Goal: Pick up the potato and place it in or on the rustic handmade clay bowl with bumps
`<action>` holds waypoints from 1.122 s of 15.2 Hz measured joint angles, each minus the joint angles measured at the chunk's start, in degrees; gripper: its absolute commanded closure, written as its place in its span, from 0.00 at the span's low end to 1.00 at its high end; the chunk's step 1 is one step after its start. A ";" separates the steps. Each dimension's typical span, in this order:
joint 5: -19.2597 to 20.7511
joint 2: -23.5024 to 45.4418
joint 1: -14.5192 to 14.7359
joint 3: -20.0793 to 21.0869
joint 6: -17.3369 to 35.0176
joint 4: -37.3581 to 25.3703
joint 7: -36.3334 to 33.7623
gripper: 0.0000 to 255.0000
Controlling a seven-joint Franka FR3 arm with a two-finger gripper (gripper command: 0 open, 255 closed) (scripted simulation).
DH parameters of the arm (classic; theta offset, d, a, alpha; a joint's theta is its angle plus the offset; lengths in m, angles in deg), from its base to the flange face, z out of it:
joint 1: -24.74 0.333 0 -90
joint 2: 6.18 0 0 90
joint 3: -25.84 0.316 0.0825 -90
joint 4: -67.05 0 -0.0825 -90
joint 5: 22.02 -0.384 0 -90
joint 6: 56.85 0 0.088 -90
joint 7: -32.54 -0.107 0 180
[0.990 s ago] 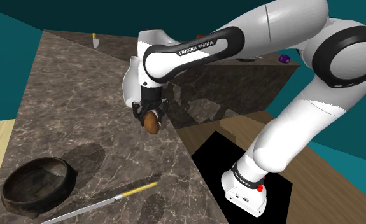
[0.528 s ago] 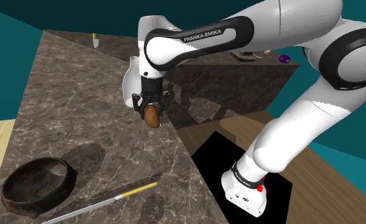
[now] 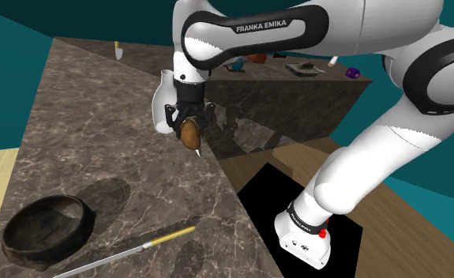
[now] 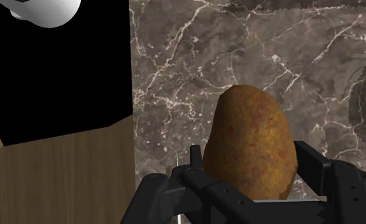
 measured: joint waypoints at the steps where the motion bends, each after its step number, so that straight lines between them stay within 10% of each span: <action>1: 0.04 0.00 -0.01 -0.02 -0.76 -0.77 -0.13 1.00; 17: 1.62 10.00 5.43 6.80 -5.11 -16.67 -14.17 1.00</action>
